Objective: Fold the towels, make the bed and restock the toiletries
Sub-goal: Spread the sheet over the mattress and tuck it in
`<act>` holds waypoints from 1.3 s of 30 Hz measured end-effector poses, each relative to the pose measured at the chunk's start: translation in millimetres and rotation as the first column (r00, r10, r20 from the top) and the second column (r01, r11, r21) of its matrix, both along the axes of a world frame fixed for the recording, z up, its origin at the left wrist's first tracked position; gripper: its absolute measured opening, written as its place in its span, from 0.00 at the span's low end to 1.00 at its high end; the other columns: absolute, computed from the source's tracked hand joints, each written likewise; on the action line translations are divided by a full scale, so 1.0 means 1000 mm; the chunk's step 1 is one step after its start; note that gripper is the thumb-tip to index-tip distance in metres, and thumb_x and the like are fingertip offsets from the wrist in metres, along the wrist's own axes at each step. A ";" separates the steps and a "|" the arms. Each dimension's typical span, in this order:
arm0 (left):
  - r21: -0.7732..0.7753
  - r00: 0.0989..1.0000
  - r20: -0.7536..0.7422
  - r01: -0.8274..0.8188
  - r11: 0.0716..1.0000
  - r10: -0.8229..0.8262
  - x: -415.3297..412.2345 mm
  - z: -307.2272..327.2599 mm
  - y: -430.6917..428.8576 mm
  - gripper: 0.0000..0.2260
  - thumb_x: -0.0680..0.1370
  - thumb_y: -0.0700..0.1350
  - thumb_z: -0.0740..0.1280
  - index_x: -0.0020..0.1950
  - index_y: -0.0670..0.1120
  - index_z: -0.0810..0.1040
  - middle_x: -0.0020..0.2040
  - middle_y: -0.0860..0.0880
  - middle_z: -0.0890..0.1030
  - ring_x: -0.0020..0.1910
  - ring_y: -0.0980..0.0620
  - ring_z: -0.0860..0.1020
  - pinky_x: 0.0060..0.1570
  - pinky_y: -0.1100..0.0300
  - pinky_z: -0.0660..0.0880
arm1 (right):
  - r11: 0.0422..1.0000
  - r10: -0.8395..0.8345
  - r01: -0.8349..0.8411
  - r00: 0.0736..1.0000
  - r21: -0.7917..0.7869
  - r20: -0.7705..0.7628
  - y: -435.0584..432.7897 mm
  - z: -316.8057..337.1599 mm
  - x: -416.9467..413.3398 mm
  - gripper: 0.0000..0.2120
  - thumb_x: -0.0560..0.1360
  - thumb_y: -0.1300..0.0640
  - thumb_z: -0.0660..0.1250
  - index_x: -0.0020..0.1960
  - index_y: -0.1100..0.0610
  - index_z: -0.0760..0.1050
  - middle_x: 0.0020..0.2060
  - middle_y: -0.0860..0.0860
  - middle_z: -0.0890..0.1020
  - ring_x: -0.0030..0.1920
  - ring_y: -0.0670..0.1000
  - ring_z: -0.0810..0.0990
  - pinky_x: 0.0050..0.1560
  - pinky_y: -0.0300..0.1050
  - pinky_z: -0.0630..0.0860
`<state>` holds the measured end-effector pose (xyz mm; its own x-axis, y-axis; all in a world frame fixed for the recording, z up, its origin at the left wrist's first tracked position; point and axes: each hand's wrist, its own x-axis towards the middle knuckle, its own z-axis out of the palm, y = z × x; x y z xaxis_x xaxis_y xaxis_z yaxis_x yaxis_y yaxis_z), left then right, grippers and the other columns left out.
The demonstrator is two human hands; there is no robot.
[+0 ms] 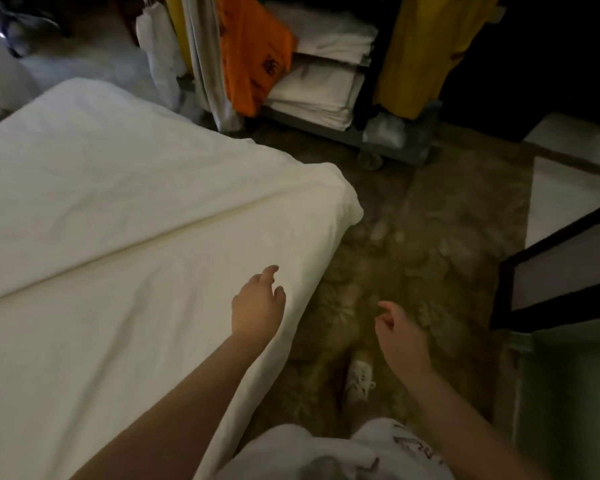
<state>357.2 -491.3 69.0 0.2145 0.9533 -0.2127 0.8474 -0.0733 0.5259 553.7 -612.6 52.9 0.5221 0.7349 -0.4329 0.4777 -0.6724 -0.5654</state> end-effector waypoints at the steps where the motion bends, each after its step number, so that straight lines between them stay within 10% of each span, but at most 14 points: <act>1: -0.031 0.999 0.004 -0.032 0.999 0.032 0.022 -0.006 0.012 0.18 0.81 0.46 0.58 0.71 0.50 0.67 0.62 0.48 0.77 0.58 0.48 0.76 0.59 0.50 0.72 | 0.999 0.030 -0.029 1.000 -0.021 0.004 0.021 -0.004 0.023 0.17 0.81 0.55 0.58 0.69 0.52 0.68 0.51 0.50 0.80 0.48 0.50 0.78 0.50 0.44 0.73; 17: -0.301 0.922 -0.048 -0.379 0.875 0.384 0.193 -0.118 0.192 0.19 0.80 0.48 0.59 0.72 0.51 0.66 0.64 0.47 0.74 0.59 0.47 0.75 0.56 0.54 0.73 | 0.919 0.302 -0.335 0.938 -0.210 -0.172 0.353 -0.110 0.215 0.21 0.79 0.57 0.62 0.71 0.53 0.64 0.60 0.54 0.75 0.52 0.51 0.74 0.49 0.46 0.71; 23: -0.302 0.852 -0.054 -0.511 0.805 0.521 0.228 -0.149 0.224 0.19 0.79 0.44 0.61 0.71 0.48 0.68 0.65 0.46 0.71 0.61 0.48 0.73 0.56 0.59 0.69 | 0.809 0.448 -0.511 0.856 -0.290 -0.258 0.429 -0.188 0.223 0.48 0.67 0.49 0.76 0.77 0.53 0.51 0.74 0.56 0.61 0.72 0.60 0.62 0.69 0.61 0.65; 31: -0.228 0.641 -0.143 -0.763 0.605 0.754 0.283 -0.154 0.217 0.19 0.79 0.45 0.62 0.71 0.48 0.67 0.67 0.48 0.68 0.64 0.50 0.69 0.59 0.64 0.64 | 0.669 0.561 -0.718 0.657 -0.192 -0.504 0.446 -0.200 0.274 0.09 0.78 0.54 0.65 0.56 0.57 0.72 0.55 0.56 0.78 0.50 0.52 0.76 0.46 0.45 0.73; 36: -0.283 0.531 -0.059 -0.821 0.496 0.845 0.357 -0.159 0.212 0.18 0.79 0.46 0.63 0.68 0.45 0.70 0.63 0.46 0.70 0.60 0.48 0.71 0.58 0.59 0.68 | 0.562 0.678 -0.822 0.521 -0.091 -0.518 0.464 -0.163 0.301 0.12 0.80 0.55 0.61 0.53 0.64 0.73 0.49 0.60 0.78 0.49 0.58 0.78 0.49 0.51 0.75; 39: -0.248 0.389 0.009 -0.892 0.379 0.921 0.393 -0.158 0.227 0.16 0.77 0.46 0.66 0.63 0.42 0.72 0.59 0.45 0.72 0.57 0.48 0.71 0.54 0.63 0.66 | 0.676 0.499 -0.734 0.519 -0.063 -0.694 0.458 -0.136 0.305 0.08 0.80 0.57 0.60 0.51 0.61 0.74 0.47 0.59 0.79 0.44 0.56 0.79 0.47 0.53 0.77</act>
<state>750.1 -264.3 -89.1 -0.7173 0.5398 -0.4406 0.2732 0.7996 0.5348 858.7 -154.5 -83.6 -0.4576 0.5229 -0.7192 0.4941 -0.5229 -0.6946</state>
